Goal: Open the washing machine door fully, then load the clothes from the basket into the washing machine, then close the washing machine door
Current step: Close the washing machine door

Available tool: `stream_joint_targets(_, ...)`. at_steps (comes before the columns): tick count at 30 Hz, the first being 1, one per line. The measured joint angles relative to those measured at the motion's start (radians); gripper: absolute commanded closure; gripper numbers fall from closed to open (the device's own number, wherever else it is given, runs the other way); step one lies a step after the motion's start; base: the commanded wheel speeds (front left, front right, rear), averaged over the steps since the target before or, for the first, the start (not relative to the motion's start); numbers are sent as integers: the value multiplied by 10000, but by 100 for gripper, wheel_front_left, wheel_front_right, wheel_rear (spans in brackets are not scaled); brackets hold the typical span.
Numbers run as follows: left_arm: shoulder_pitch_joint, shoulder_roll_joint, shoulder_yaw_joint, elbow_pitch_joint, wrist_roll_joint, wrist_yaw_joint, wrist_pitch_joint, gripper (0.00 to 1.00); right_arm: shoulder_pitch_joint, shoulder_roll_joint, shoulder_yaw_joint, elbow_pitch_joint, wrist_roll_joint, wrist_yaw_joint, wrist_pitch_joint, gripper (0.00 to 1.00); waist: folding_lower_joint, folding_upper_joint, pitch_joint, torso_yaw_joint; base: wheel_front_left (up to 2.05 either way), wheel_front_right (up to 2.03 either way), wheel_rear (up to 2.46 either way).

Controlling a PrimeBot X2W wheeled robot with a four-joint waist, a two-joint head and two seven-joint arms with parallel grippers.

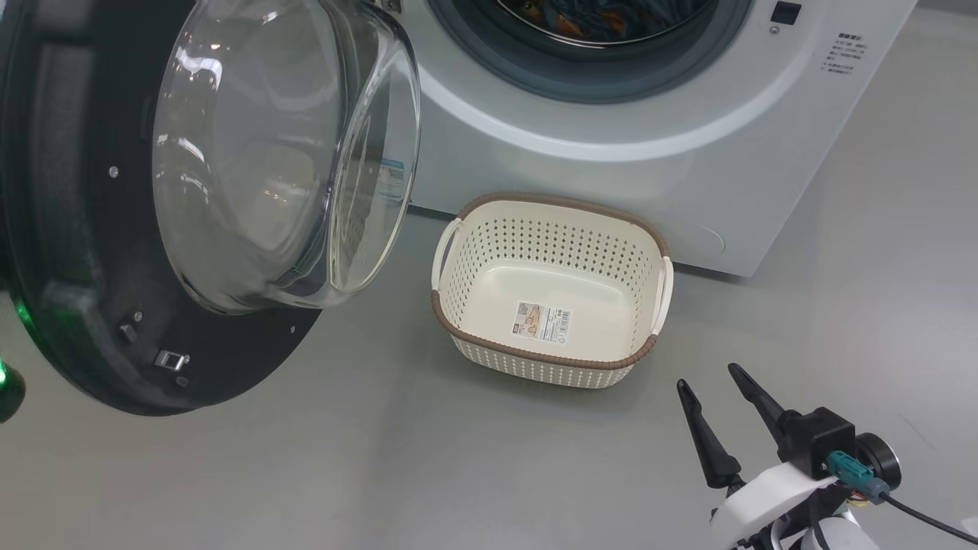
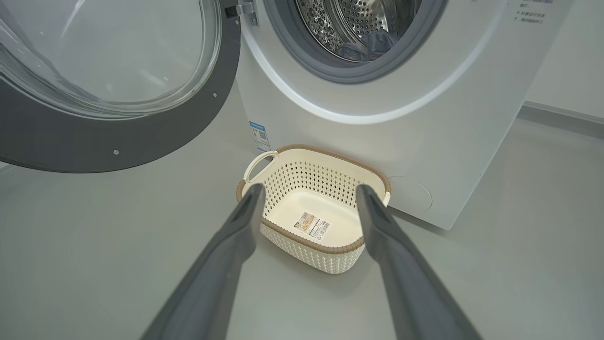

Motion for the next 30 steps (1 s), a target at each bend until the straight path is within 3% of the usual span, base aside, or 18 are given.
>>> stream_joint_targets(14,588,-176,105,-656,-42,-27,121,100,-1,249,-31,6,19,0,0,0,0,0,-103,-587,0,0,0)
stream_joint_targets(30,680,-1490,-692,-1521,-82,-27,211,100,18,500,-61,52,178,0,0,0,0,0,-510,-1152,0,0,0)
